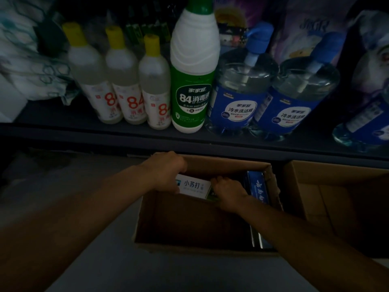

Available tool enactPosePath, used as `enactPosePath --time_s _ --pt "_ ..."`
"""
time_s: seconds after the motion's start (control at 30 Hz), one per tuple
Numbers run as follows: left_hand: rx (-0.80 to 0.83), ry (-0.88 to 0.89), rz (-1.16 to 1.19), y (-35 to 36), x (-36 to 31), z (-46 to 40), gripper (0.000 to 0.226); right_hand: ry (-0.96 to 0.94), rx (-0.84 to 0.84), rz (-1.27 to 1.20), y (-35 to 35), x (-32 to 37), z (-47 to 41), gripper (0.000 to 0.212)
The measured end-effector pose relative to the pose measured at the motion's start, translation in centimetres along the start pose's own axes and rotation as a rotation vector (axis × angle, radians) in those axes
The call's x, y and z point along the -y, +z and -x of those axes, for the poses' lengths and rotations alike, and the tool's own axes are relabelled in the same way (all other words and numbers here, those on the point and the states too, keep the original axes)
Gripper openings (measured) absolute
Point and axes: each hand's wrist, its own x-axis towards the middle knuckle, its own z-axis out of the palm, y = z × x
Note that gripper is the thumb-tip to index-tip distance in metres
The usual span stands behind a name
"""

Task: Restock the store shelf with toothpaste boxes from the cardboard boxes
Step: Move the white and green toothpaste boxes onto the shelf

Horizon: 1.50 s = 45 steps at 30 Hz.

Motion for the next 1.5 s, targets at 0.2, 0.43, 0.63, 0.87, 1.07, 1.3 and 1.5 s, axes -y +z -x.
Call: enactPosePath --time_s 0.2,0.43,0.63,0.87,1.07,1.3,1.5 --pt "-0.014 0.010 -0.033 -0.7 0.0 0.5 0.044 -0.046 -0.040 0.075 -2.3 -0.3 1.2 0.057" --pt "-0.050 0.045 -0.138 -4.7 -1.6 2.7 0.048 -0.127 -0.164 0.167 -8.5 -1.1 5.9 0.052" --pt "-0.097 0.030 -0.211 -11.7 -5.1 6.3 0.047 -0.154 -0.299 0.284 -16.6 -2.0 11.4 0.047" --pt "-0.211 -0.023 -0.264 -21.4 -8.3 11.3 0.064 -0.128 -0.559 0.400 -26.0 -3.9 18.1 0.049" --pt "-0.237 -0.052 -0.164 -29.9 -10.4 15.2 0.074 -0.142 -0.822 0.520 -33.1 -5.8 22.5 0.049" --pt "-0.278 -0.071 0.044 -37.0 -11.7 18.1 0.049 -0.108 -1.006 0.512 -39.8 -7.4 24.6 0.054" --pt "-0.426 -0.068 0.106 -38.7 -11.9 17.2 0.024 -0.065 -1.051 0.542 -41.8 -8.2 24.1 0.055"
